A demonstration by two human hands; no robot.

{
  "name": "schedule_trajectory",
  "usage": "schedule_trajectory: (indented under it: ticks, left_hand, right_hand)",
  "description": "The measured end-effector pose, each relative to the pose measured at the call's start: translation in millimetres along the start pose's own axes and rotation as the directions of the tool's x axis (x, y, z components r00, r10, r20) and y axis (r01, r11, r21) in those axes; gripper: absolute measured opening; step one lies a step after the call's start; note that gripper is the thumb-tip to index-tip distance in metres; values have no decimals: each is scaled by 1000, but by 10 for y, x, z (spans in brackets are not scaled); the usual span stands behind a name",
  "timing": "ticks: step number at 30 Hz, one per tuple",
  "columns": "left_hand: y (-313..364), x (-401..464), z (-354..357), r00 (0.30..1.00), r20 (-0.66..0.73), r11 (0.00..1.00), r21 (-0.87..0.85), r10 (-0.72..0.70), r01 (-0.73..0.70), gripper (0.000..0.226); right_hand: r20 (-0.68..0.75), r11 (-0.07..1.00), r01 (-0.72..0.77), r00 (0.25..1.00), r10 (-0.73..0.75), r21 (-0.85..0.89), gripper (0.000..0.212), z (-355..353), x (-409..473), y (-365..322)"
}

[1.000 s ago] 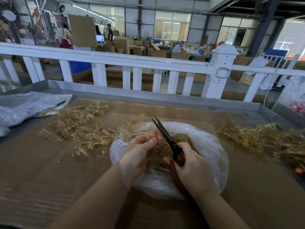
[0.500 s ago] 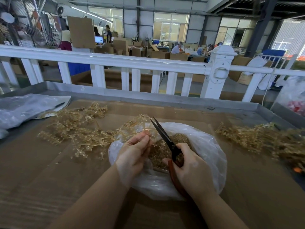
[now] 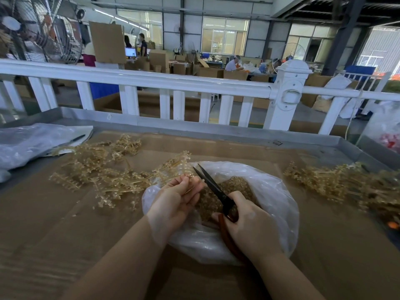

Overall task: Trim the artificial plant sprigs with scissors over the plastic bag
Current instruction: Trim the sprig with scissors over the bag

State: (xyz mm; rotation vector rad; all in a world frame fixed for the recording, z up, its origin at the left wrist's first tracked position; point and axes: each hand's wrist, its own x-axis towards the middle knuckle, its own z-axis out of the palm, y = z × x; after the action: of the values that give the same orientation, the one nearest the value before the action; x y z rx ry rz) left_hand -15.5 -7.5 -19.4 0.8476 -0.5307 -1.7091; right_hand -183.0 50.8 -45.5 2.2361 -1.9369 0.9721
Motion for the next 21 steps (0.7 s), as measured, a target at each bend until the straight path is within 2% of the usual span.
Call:
schedule_trajectory:
  ticks: [7,13,18,21]
  left_hand:
    - [-19,9,-9,994,105,997,76,-6,-1,7]
    - [-48,-15,9,994,104,998,62,-18,12,11]
    - [-106,-27,12,978,209,995,90,21,-40,13]
    - [-128,-28,11,982,190,999,36,24,-31,9]
  right_hand:
    - [43,999,-30,999,31,-22,37,-1,13,-4]
    - [65,998,-21,998,24,-55,39,-19,15,-11]
    - [71,997,-17,997,23,-76,41,-25,14,-20]
    - [64,998,-26,998,30,-62,41,-24,15,-21]
